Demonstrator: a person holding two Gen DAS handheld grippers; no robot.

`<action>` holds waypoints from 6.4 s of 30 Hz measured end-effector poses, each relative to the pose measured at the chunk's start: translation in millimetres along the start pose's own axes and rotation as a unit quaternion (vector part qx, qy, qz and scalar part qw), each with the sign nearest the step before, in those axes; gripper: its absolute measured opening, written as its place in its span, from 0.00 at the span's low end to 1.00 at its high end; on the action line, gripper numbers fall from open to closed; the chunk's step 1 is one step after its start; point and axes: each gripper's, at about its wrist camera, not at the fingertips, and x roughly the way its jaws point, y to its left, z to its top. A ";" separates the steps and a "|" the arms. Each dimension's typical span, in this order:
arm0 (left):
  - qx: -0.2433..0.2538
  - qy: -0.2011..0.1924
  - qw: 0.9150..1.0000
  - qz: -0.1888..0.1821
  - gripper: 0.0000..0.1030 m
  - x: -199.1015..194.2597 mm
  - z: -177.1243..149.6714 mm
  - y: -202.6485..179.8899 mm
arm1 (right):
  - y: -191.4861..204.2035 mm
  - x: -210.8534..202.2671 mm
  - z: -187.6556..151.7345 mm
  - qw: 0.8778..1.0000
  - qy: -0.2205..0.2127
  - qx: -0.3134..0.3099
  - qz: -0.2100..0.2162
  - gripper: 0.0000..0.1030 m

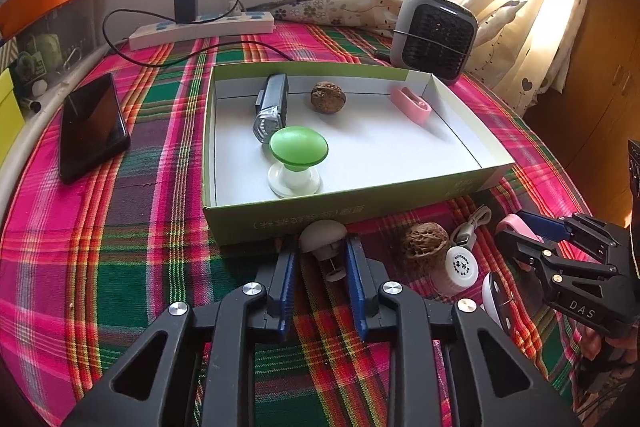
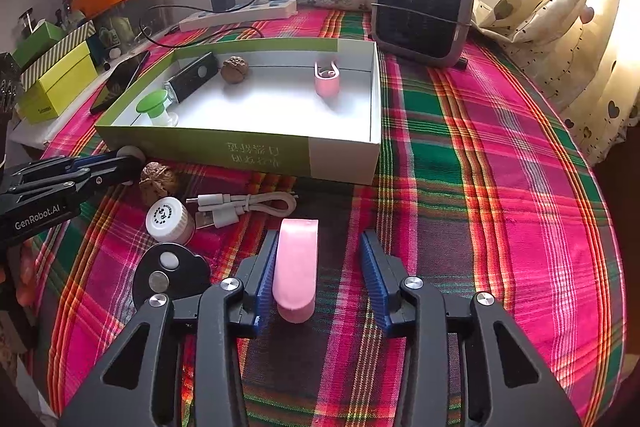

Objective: Organize objects
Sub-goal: 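Close the right tool on the pink clip while the left tool grasps the white mushroom knob, then lift and carry the pink clip and white knob over the box with both tools, then lower the pink clip into the box and open the right tool, then lower the white mushroom knob into the box and open the left tool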

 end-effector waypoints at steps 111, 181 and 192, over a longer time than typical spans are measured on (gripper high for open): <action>0.019 -0.019 1.000 -0.015 0.21 41.2 75.9 -10.5 | 24.4 65.9 139.6 0.995 -0.015 -0.039 0.091 0.18; 0.027 0.004 1.000 0.015 0.29 58.6 81.0 -15.8 | 22.9 98.1 153.7 0.997 0.027 -0.018 0.076 0.38; 0.024 -0.002 1.000 0.014 0.29 42.2 76.8 -18.4 | 24.7 80.8 147.5 0.997 0.013 -0.016 0.072 0.38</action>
